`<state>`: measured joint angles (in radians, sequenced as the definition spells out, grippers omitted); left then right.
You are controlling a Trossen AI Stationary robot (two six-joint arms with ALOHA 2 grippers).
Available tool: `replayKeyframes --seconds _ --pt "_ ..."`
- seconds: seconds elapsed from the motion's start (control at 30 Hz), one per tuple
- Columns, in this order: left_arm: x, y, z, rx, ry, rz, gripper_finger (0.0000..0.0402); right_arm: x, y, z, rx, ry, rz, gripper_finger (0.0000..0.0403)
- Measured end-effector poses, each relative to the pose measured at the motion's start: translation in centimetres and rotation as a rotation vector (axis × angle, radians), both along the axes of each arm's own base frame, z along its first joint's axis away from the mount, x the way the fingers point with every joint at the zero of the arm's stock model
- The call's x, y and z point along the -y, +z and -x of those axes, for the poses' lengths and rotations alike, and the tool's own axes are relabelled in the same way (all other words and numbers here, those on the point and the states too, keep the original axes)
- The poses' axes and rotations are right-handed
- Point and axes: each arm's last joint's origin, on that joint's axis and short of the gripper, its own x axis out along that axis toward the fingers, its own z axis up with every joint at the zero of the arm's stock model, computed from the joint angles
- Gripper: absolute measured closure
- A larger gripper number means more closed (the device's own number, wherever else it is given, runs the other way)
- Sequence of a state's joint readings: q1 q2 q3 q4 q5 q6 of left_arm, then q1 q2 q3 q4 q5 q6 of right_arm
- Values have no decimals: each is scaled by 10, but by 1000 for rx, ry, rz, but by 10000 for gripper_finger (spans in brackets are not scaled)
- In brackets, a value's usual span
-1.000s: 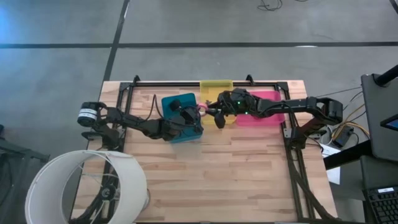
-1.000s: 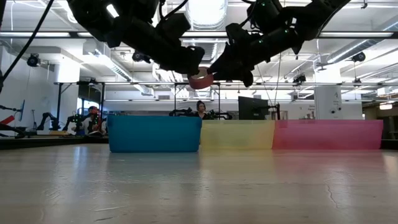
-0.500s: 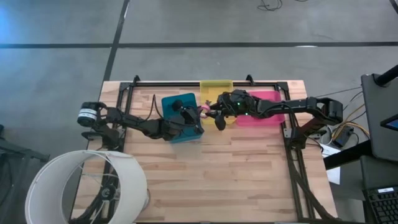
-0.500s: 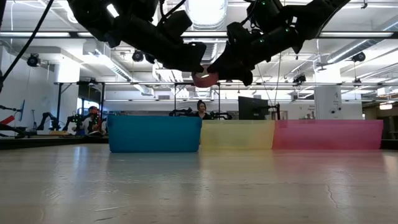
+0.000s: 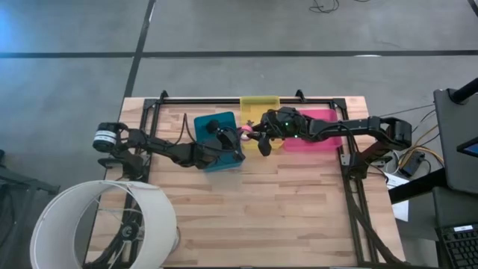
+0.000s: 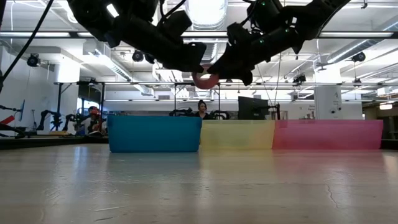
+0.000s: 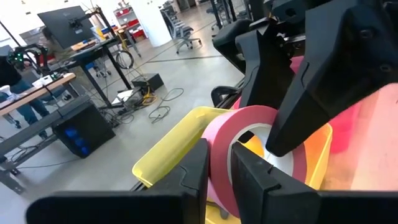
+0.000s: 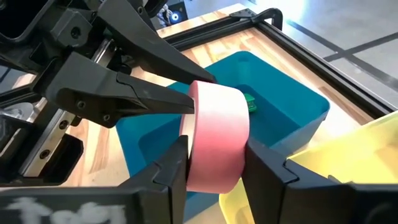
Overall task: Pick and place Stapler, Stapler remover, tape
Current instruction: Put the pink tape into the red bin
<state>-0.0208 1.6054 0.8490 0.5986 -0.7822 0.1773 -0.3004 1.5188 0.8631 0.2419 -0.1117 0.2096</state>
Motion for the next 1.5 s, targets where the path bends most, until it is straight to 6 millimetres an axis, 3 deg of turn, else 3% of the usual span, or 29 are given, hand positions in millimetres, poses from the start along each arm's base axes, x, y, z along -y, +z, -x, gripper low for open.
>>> replayKeyframes --seconds 0.4,0.83,1.13,1.37,1.5 --pt "0 -5 0 -33 -14 4 340 0 -3 1 -24 1 1 294" --pt "1 -7 -1 -31 -42 37 257 9 -11 9 -132 -29 2 287" --pt "1 -11 0 -46 -36 63 251 21 3 40 -245 -163 -2 290" --pt "1 -13 1 -64 -34 67 253 10 18 78 -342 -264 51 286" --pt "1 -14 1 -75 -33 69 254 3 17 105 -408 -393 81 282"
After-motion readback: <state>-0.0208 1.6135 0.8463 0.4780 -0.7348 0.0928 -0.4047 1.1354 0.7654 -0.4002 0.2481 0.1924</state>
